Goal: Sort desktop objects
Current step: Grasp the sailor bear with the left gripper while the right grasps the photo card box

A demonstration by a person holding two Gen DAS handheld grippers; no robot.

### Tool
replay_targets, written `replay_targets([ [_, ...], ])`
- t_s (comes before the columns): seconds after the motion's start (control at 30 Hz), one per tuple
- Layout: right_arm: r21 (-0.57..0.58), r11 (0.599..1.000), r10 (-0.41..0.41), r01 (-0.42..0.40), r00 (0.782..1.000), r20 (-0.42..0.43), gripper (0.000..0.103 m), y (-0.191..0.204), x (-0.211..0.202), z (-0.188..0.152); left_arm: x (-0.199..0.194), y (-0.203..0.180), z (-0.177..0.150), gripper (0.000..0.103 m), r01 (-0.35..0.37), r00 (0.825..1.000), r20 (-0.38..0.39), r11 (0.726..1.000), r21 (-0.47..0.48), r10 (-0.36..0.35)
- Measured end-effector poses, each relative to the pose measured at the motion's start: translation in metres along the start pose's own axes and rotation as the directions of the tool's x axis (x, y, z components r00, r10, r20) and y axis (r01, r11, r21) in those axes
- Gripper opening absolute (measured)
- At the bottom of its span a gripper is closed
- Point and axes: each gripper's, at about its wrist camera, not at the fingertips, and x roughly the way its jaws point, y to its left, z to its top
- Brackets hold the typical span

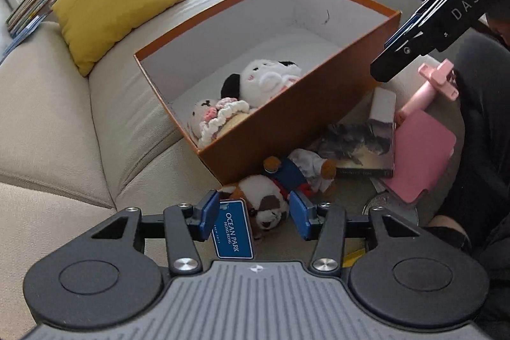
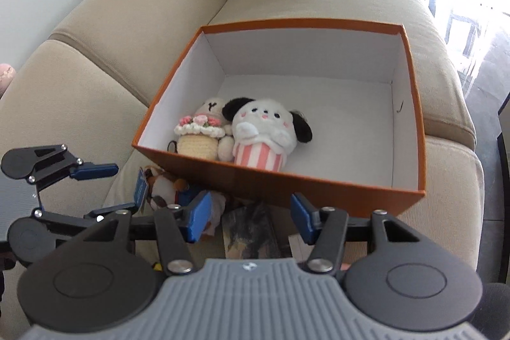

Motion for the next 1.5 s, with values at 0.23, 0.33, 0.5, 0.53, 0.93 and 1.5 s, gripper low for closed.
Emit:
replay_targets([
  [0.23,0.035,0.999,0.002,0.002,0.995,-0.1,0.057,-0.013,0.031,-0.024,0.031,-0.009,-0.001,0.063,-0.046,0.996,-0.069,0.979,0.198,0.061],
  [0.33,0.014,1.0,0.015,-0.014,0.993,-0.115,0.054,-0.003,0.041,-0.024,0.041,-0.008,0.0,0.067,-0.022,0.996,-0.08,0.97,0.241,0.043],
  [0.5,-0.028,0.998,0.047,-0.051,0.989,-0.14,0.054,0.017,0.06,-0.02,0.059,-0.006,0.001,0.073,0.028,0.993,-0.115,0.953,0.301,0.007],
  [0.53,-0.036,0.998,0.041,-0.046,0.989,-0.142,0.054,0.019,0.062,-0.02,0.061,-0.004,0.001,0.075,0.039,0.993,-0.114,0.953,0.3,-0.004],
  [0.93,-0.028,0.995,0.085,-0.093,0.976,-0.199,0.046,0.021,0.092,-0.018,0.055,0.001,-0.009,0.079,0.156,0.976,-0.184,0.966,0.208,-0.118],
  [1.5,-0.033,0.995,0.09,-0.095,0.988,-0.128,0.033,0.014,0.068,-0.022,0.065,0.004,-0.001,0.062,0.085,0.962,-0.265,0.995,0.044,-0.07],
])
